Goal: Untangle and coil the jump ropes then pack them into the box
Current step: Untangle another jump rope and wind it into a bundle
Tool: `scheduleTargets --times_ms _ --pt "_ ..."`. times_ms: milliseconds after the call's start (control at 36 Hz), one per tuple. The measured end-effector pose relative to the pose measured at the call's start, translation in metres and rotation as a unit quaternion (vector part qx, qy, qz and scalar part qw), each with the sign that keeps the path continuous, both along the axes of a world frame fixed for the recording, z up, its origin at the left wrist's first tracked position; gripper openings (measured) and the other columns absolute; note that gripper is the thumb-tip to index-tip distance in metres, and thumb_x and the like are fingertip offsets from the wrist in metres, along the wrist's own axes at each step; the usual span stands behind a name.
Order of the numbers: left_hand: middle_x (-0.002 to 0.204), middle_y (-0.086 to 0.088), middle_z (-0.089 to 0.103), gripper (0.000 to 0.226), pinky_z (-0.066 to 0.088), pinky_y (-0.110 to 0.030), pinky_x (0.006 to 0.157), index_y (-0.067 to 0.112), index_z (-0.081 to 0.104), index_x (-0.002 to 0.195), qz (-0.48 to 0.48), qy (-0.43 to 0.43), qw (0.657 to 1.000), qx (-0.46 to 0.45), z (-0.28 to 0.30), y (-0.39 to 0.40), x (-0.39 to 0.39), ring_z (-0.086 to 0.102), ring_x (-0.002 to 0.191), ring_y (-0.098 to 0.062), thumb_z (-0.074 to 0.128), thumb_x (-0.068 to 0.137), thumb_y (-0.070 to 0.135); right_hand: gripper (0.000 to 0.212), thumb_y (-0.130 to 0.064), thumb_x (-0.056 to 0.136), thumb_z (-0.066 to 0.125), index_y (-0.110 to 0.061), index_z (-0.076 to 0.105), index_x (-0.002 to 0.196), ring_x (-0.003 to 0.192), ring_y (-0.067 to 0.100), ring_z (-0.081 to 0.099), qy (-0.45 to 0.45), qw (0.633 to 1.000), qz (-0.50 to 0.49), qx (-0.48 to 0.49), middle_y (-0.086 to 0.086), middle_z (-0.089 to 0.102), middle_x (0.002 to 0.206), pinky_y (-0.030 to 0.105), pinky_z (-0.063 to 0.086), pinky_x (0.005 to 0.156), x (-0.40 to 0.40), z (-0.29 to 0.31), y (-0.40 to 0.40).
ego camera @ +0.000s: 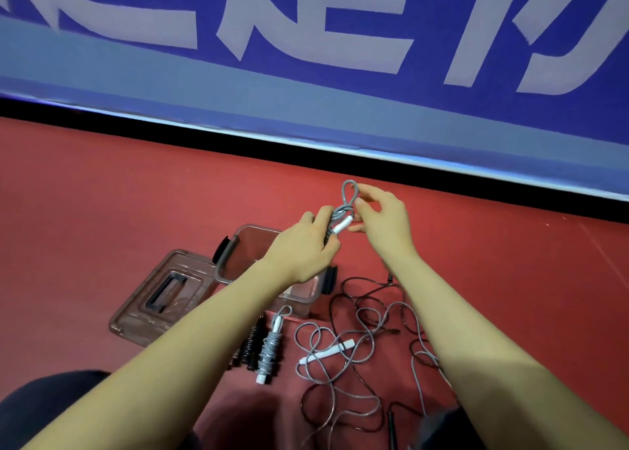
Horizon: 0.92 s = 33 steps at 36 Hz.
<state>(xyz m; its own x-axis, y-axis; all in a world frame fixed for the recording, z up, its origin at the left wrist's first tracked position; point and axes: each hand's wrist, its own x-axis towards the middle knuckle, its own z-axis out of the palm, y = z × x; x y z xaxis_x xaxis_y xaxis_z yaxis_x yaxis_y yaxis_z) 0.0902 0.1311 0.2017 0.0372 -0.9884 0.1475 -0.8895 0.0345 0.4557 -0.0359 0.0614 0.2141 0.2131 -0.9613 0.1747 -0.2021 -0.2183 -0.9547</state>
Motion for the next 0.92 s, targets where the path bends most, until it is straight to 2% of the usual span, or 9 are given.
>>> scheduleTargets --times_ms 139,278,417,500,583,639,722,806,917 --pt "0.104 -0.009 0.051 0.037 0.045 -0.041 0.076 0.02 0.034 0.131 0.048 0.101 0.994 0.006 -0.016 -0.004 0.03 0.054 0.089 -0.031 0.038 0.097 0.033 0.024 -0.003 0.093 0.049 -0.003 0.054 0.117 0.063 0.011 0.058 0.024 0.997 0.012 0.068 0.0 0.056 0.078 0.03 0.053 0.065 0.034 -0.019 -0.003" --pt "0.098 -0.004 0.057 0.03 0.039 -0.032 0.068 0.017 0.042 0.122 0.108 0.162 0.981 0.001 -0.04 0.006 0.077 0.055 0.081 -0.021 0.047 0.095 0.03 0.016 0.001 0.094 0.047 -0.008 0.06 0.093 0.06 0.011 0.056 0.046 0.982 0.098 0.153 0.004 0.06 0.076 0.014 0.049 0.05 0.084 -0.056 0.015" --pt "0.094 -0.004 0.063 0.03 0.04 -0.031 0.07 0.018 0.05 0.12 0.181 0.19 0.965 0.018 -0.077 0.033 0.122 0.056 0.083 -0.022 0.052 0.093 0.03 0.027 0.004 0.095 0.04 -0.002 0.059 0.113 0.068 0.015 0.062 0.053 0.958 0.187 0.21 0.008 0.063 0.086 0.022 0.054 0.067 0.13 -0.102 0.039" --pt "0.101 -0.005 0.064 0.036 0.045 -0.033 0.077 0.02 0.046 0.125 0.228 0.218 0.948 0.038 -0.106 0.053 0.143 0.058 0.091 -0.025 0.053 0.092 0.032 0.03 0.005 0.095 0.04 0.001 0.054 0.121 0.064 0.009 0.062 0.067 0.946 0.222 0.226 0.01 0.06 0.087 0.014 0.052 0.059 0.153 -0.129 0.053" --pt "0.087 -0.003 0.062 0.034 0.043 -0.033 0.066 0.018 0.039 0.115 0.285 0.235 0.926 0.071 -0.136 0.069 0.159 0.06 0.081 -0.027 0.054 0.091 0.037 0.031 0.003 0.095 0.041 -0.003 0.052 0.124 0.064 0.006 0.06 0.105 0.935 0.25 0.227 0.003 0.06 0.084 0.013 0.047 0.056 0.175 -0.159 0.066" --pt "0.077 -0.004 0.061 0.03 0.045 -0.036 0.064 0.017 0.035 0.103 0.314 0.244 0.913 0.09 -0.157 0.077 0.169 0.06 0.074 -0.029 0.055 0.09 0.036 0.033 0.003 0.095 0.04 -0.003 0.053 0.124 0.077 0.016 0.059 0.134 0.928 0.265 0.226 0.006 0.06 0.092 0.02 0.049 0.064 0.188 -0.18 0.072" --pt "0.085 -0.006 0.062 0.03 0.043 -0.034 0.065 0.018 0.034 0.098 0.345 0.257 0.894 0.124 -0.192 0.085 0.179 0.059 0.078 -0.028 0.056 0.089 0.036 0.035 0.001 0.094 0.036 -0.009 0.059 0.119 0.077 0.021 0.054 0.176 0.915 0.282 0.228 0.011 0.059 0.089 0.03 0.047 0.068 0.204 -0.215 0.081" --pt "0.088 -0.007 0.061 0.033 0.039 -0.032 0.065 0.015 0.036 0.098 0.34 0.244 0.896 0.148 -0.219 0.09 0.183 0.057 0.081 -0.028 0.059 0.089 0.037 0.037 -0.001 0.094 0.036 -0.005 0.059 0.123 0.071 0.009 0.05 0.225 0.904 0.284 0.227 0.008 0.058 0.094 0.018 0.041 0.066 0.209 -0.244 0.083" --pt "0.104 -0.009 0.054 0.036 0.04 -0.033 0.072 0.014 0.044 0.107 0.356 0.215 0.897 0.153 -0.249 0.091 0.187 0.052 0.096 -0.028 0.062 0.087 0.038 0.041 0.001 0.095 0.035 -0.007 0.056 0.13 0.076 0.011 0.052 0.278 0.886 0.301 0.217 0.011 0.06 0.105 0.007 0.036 0.058 0.213 -0.273 0.082"
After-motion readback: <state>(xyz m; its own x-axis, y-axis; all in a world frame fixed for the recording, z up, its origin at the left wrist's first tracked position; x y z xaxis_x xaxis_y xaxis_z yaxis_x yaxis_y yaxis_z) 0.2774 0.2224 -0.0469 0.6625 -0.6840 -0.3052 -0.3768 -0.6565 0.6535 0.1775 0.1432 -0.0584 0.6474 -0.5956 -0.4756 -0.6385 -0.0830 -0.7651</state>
